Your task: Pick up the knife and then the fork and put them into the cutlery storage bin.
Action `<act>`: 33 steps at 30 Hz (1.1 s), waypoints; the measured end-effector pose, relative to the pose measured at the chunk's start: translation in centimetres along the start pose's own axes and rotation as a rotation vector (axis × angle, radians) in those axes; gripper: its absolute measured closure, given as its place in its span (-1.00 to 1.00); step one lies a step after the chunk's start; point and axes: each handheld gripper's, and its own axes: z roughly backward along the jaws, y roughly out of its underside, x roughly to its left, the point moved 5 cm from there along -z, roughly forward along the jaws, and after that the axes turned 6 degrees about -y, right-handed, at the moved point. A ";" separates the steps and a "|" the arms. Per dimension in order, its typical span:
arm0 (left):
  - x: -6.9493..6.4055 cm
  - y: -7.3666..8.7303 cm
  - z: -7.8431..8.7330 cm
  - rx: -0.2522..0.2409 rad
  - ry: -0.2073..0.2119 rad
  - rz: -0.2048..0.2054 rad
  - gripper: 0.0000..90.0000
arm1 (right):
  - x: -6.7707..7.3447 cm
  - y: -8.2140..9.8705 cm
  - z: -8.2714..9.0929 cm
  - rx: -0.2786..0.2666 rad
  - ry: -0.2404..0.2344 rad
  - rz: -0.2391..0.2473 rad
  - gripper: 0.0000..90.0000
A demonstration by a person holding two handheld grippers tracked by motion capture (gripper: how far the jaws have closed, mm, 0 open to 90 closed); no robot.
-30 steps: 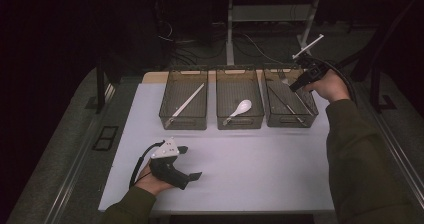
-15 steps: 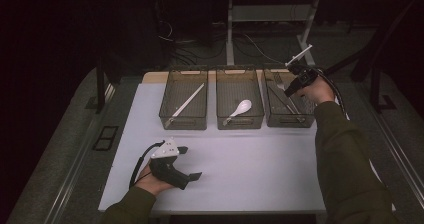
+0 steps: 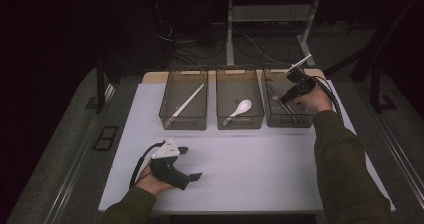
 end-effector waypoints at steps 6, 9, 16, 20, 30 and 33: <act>0.0 0.0 0.0 0.002 -0.002 -0.002 -1.00 | 0.6 0.8 1.7 -0.104 -0.023 0.008 0.27; 0.0 0.0 0.0 0.004 -0.004 -0.003 -1.00 | 1.1 1.4 2.6 -0.159 -0.019 0.029 0.12; -0.1 0.0 -0.1 0.007 -0.003 -0.010 -1.00 | 2.2 3.9 4.4 -0.250 -0.049 0.055 -0.08; -0.1 0.0 -0.1 0.010 -0.004 -0.011 -1.00 | 2.9 5.3 5.2 -0.290 -0.068 0.069 -0.18; -0.1 0.0 -0.1 0.014 -0.005 -0.012 -1.00 | 5.3 8.8 6.5 -0.365 -0.083 0.110 -0.41; -0.1 0.0 -0.1 0.011 -0.004 -0.010 -1.00 | 6.0 9.8 6.6 -0.401 -0.087 0.110 -0.48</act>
